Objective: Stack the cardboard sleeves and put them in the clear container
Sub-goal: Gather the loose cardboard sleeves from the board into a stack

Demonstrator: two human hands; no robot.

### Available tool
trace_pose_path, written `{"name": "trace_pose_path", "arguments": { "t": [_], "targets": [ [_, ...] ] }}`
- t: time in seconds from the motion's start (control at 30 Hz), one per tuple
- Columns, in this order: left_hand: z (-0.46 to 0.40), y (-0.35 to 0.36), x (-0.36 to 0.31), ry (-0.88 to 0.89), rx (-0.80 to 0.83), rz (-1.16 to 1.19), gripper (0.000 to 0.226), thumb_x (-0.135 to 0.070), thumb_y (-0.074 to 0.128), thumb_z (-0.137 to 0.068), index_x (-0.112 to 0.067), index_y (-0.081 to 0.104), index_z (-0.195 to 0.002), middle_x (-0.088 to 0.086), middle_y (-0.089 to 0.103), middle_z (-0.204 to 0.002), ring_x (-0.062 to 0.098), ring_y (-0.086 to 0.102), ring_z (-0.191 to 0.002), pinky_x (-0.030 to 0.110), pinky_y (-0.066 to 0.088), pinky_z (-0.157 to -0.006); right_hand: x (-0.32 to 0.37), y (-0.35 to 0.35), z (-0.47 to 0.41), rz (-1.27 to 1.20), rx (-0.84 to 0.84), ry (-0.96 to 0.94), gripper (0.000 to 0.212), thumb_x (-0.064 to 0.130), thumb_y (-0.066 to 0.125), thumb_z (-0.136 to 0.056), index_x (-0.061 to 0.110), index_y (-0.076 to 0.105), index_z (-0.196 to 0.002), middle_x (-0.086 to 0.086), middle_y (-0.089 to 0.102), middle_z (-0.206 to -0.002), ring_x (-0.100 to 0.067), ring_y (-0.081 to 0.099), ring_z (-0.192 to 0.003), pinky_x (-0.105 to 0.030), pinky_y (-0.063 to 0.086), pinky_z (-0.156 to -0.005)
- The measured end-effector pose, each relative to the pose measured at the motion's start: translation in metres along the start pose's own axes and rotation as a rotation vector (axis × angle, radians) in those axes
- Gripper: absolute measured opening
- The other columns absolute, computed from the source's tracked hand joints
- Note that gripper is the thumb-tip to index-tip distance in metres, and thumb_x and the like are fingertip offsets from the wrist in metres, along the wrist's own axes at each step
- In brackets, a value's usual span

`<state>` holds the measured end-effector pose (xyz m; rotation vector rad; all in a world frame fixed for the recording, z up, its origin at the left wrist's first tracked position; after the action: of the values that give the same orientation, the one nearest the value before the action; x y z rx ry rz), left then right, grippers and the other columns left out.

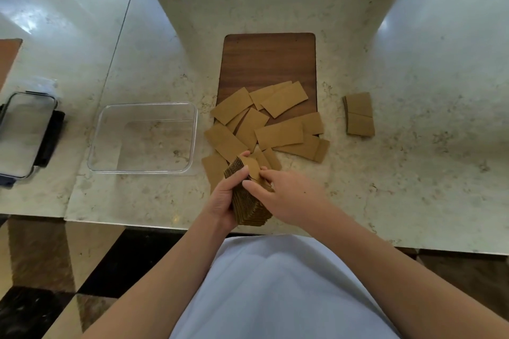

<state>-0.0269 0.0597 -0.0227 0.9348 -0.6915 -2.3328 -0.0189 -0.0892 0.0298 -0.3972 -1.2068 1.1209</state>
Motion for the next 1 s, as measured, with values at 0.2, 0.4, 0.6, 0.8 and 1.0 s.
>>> {"name": "trace_pose_path", "arguments": {
  "t": [0.2,0.4,0.6,0.8,1.0],
  "targets": [
    [0.009,-0.011,-0.002,-0.027,0.027,0.038,0.063,-0.023,0.087,-0.074,-0.022,0.060,-0.130,0.025,0.070,-0.115,0.038,0.071,-0.094,0.051,0.061,-0.079,-0.008,-0.007,-0.016,-0.201,0.262,-0.006,0.067,0.073,0.022,-0.099,0.031,0.074,-0.101,0.006,0.072,-0.090,-0.012,0.065,-0.077,-0.029,0.051,-0.066],
    [-0.003,0.005,-0.020,-0.040,0.137,0.184,0.039,-0.019,0.074,-0.088,-0.021,0.062,-0.125,0.028,0.060,-0.118,0.041,0.063,-0.100,0.052,0.054,-0.091,-0.068,-0.041,-0.096,0.310,0.006,0.061,0.064,0.044,0.064,-0.096,0.021,0.042,-0.151,-0.010,0.049,-0.144,-0.033,0.042,-0.133,-0.048,0.047,-0.105],
    [-0.006,0.004,-0.030,-0.032,0.180,0.268,0.029,-0.020,0.059,-0.097,-0.020,0.062,-0.126,0.029,0.061,-0.121,0.044,0.063,-0.103,0.055,0.052,-0.095,-0.081,-0.030,-0.127,0.472,0.079,0.048,0.082,0.054,0.072,-0.086,0.022,0.038,-0.154,-0.012,0.033,-0.156,-0.038,0.026,-0.144,-0.057,0.033,-0.113],
    [-0.005,0.003,-0.032,-0.026,0.140,0.243,0.031,-0.021,0.059,-0.096,-0.019,0.062,-0.127,0.028,0.061,-0.122,0.043,0.065,-0.102,0.053,0.054,-0.094,-0.084,-0.026,-0.117,0.616,-0.070,-0.038,0.067,0.065,0.055,-0.090,0.015,0.058,-0.135,-0.010,0.053,-0.139,-0.033,0.045,-0.129,-0.052,0.041,-0.106],
    [-0.007,0.003,-0.029,-0.004,0.051,0.184,0.043,-0.017,0.072,-0.088,-0.018,0.061,-0.129,0.029,0.064,-0.119,0.044,0.069,-0.099,0.055,0.058,-0.091,-0.094,-0.030,-0.094,0.457,-0.219,0.064,0.059,0.067,0.053,-0.090,0.012,0.066,-0.104,-0.005,0.069,-0.102,-0.025,0.064,-0.095,-0.038,0.052,-0.079]
  ]
}}
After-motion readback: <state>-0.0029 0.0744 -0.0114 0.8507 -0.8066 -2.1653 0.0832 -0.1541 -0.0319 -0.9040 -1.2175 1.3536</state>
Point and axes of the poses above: each hand's wrist, its own z-axis away from the middle knuckle, its own y-axis out of the palm, x = y × z, the point moved 2 cm from there along -z, towards the middle knuckle
